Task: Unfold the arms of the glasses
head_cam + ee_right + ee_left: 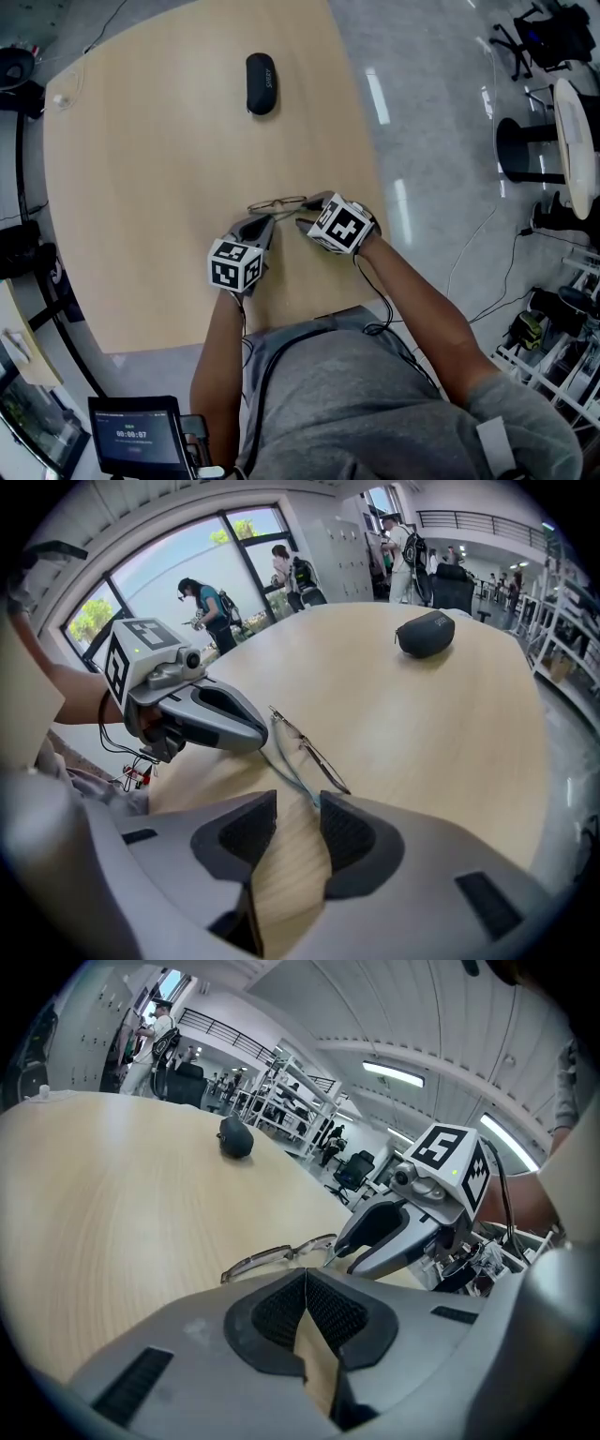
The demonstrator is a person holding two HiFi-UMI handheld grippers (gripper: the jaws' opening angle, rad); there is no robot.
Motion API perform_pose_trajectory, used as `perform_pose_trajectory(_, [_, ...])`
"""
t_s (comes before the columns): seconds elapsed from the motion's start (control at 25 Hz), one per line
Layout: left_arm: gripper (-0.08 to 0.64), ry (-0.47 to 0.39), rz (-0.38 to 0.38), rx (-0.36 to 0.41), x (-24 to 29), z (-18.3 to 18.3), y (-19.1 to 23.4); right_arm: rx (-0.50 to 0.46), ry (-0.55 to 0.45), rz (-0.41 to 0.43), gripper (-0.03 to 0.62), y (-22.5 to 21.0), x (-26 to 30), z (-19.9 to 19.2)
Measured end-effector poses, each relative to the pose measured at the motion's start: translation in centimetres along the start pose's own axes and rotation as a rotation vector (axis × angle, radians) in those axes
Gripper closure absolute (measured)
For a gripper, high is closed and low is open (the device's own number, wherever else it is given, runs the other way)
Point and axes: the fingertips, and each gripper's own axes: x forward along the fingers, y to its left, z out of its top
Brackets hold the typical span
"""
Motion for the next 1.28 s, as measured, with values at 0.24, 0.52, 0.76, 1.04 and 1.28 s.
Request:
perform_pose_trajectory(0.24, [0.554, -0.004, -0.017, -0.041, 0.2, -0.6, -0.7, 0.028, -0.006, 0.016, 0.448, 0.9, -0.1, -0.3])
perform_pose_trajectory(0.52, [0.554, 0.011, -0.049, -0.071, 1.0, -2.0, -2.4, 0.026, 0.005, 0.045, 0.448, 2.3, 0.3, -1.0])
perform_pose_trajectory(0.76, [0.554, 0.015, -0.085, -0.09, 1.4, -2.7, -3.4, -0.029, 0.013, 0.094, 0.448, 4.6, 1.3, -1.2])
perform_pose_trajectory(1.04, [0.554, -0.045, -0.092, -0.123, -0.8, -1.8, -2.2, -0.071, 0.031, 0.112, 0.448, 5.4, 2.2, -1.6])
perform_pose_trajectory(1.28, [0.554, 0.053, -0.002, -0.129, -2.2, -3.4, 1.6, -0.066, 0.044, 0.099, 0.448, 5.5, 2.9, -2.0])
